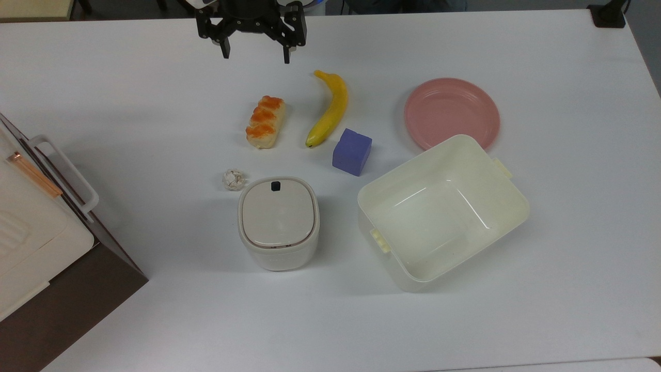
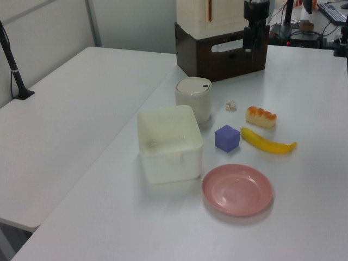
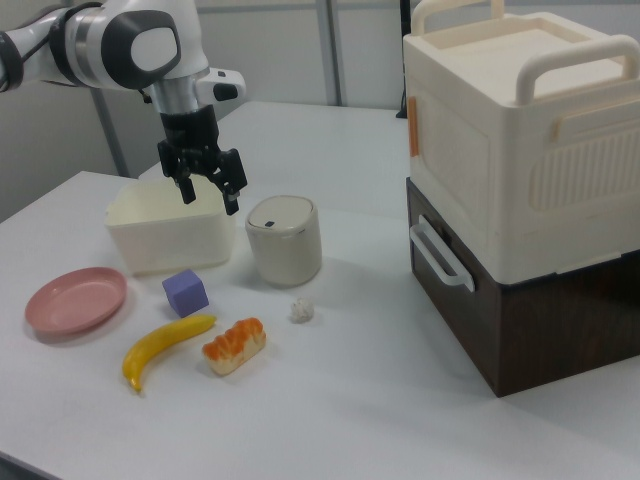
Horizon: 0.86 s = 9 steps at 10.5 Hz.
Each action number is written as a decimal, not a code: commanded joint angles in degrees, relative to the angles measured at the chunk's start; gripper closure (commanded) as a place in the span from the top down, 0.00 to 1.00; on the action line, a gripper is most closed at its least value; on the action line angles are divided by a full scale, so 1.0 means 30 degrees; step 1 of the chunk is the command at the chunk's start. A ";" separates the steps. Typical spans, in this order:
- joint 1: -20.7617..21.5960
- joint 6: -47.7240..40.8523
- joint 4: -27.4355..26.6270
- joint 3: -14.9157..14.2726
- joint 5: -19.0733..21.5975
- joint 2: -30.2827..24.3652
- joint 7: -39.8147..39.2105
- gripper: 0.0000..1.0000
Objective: Open the trash can
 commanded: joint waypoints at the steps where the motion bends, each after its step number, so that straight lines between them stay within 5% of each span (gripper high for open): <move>1: 0.0474 -0.1453 0.0824 -0.0303 -0.0045 0.0305 -0.0137 1.00; 9: 0.0532 -0.1344 0.1272 -0.0272 -0.0072 0.0722 -0.0369 1.00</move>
